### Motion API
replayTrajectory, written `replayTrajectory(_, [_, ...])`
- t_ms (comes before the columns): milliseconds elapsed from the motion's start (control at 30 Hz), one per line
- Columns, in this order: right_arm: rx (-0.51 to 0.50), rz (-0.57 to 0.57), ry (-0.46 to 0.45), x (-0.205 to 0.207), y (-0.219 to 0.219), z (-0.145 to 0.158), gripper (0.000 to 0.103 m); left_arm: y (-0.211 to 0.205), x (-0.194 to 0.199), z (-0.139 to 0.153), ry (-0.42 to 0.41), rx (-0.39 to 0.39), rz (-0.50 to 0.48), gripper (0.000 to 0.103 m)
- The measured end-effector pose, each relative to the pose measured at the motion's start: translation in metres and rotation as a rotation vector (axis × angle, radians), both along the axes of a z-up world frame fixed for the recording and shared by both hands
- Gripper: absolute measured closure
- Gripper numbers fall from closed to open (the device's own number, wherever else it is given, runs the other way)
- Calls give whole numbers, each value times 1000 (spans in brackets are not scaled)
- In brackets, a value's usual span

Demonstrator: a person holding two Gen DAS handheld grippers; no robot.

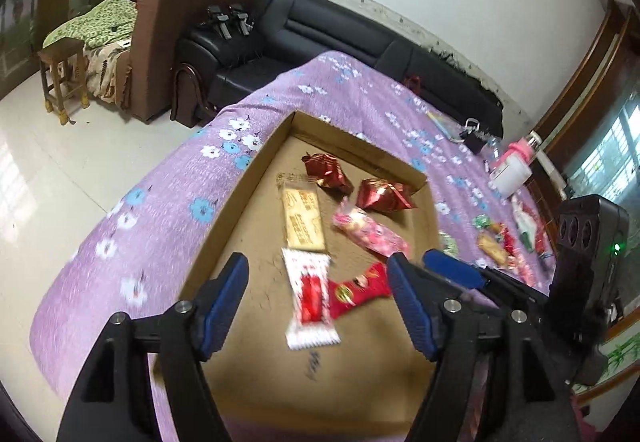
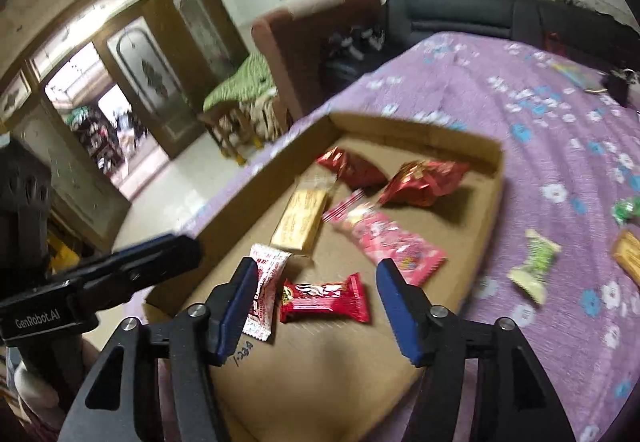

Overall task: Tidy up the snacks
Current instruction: 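Carry both packets over the cardboard tray and open both tools, then move both open tools back over the loose snacks on the table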

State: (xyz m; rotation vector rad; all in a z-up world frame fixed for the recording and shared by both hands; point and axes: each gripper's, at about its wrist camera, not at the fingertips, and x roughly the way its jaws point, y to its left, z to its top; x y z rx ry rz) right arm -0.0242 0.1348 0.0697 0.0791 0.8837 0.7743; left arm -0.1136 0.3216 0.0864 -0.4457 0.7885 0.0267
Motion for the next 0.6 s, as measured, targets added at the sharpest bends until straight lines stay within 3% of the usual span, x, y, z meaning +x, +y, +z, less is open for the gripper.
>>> replayTrajectory(200, [52, -70, -54, -19, -52, 19, 33, -33, -24, 9, -6, 7, -8, 26])
replayTrajectory(367, [14, -152, -135, -42, -104, 24, 28, -79, -23, 9, 23, 23, -82, 26])
replayTrajectory(600, [37, -326, -100, -49, -193, 13, 27, -140, -22, 5, 46, 55, -227, 26])
